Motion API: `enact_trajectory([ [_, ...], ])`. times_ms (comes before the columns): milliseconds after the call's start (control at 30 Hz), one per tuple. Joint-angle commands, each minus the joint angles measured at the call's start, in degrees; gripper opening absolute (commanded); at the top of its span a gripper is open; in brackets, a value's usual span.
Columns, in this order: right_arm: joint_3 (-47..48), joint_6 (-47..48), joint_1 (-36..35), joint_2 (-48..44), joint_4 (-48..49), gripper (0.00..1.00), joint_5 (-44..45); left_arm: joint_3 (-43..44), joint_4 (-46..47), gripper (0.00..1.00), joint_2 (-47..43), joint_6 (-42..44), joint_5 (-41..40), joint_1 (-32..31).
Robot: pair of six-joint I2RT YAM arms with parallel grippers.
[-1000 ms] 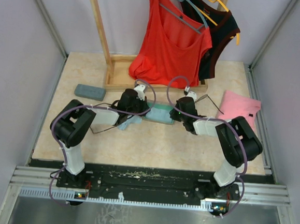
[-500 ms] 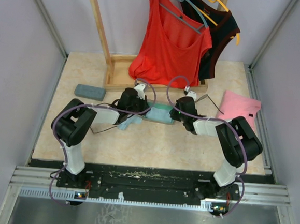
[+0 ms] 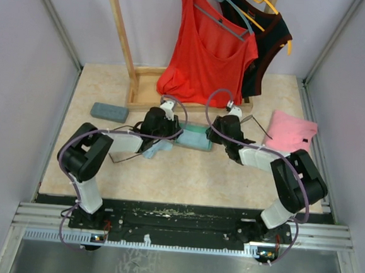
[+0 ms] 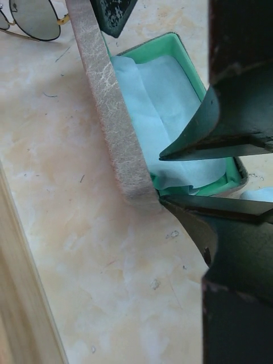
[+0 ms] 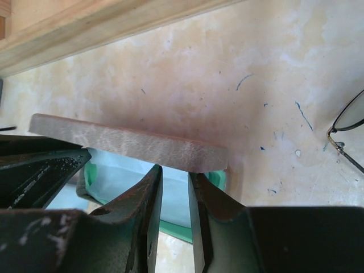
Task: Organize the sunglasses
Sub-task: Place the glasses cleaning cloth in the sunglasses case, then adjust the sunglasses case at the center of the board.
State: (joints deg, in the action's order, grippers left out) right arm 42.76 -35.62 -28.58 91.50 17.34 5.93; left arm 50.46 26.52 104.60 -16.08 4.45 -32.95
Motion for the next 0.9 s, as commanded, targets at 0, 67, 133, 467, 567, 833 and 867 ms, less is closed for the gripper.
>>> enact_trajectory([
  [0, -1.14, 1.38, 0.63, -4.79, 0.33, 0.27, 1.19, -1.64, 0.04, 0.38, -3.82, -0.51, -2.54, 0.43],
  [67, -2.0, 1.52, 0.63, -5.91, -0.43, 0.29, 1.81, -2.51, -0.09, 0.4, -4.68, -0.96, -2.76, 0.43],
  [133, -2.75, 1.67, 0.63, -6.95, -1.67, 0.3, 2.52, -3.49, -0.55, 0.41, -5.74, -1.51, -3.28, 0.43],
  [467, -5.65, 1.61, 0.55, -8.62, -4.91, 0.34, 2.35, -8.99, -1.61, 0.46, -12.84, -4.3, -3.81, 0.43],
  [567, -4.77, 1.7, 0.55, -6.77, -5.22, 0.34, 1.38, -10.82, -2.6, 0.47, -15.56, -5.64, -4.72, 0.42],
  [833, -2.13, 2.1, 0.54, -1.55, -6.07, 0.33, -0.13, -13.63, -6.91, 0.47, -22.96, -6.44, -8.29, 0.43],
  [867, -1.81, 2.24, 0.54, -1.06, -6.43, 0.33, 0.01, -13.84, -7.27, 0.48, -23.59, -6.47, -8.51, 0.43],
])
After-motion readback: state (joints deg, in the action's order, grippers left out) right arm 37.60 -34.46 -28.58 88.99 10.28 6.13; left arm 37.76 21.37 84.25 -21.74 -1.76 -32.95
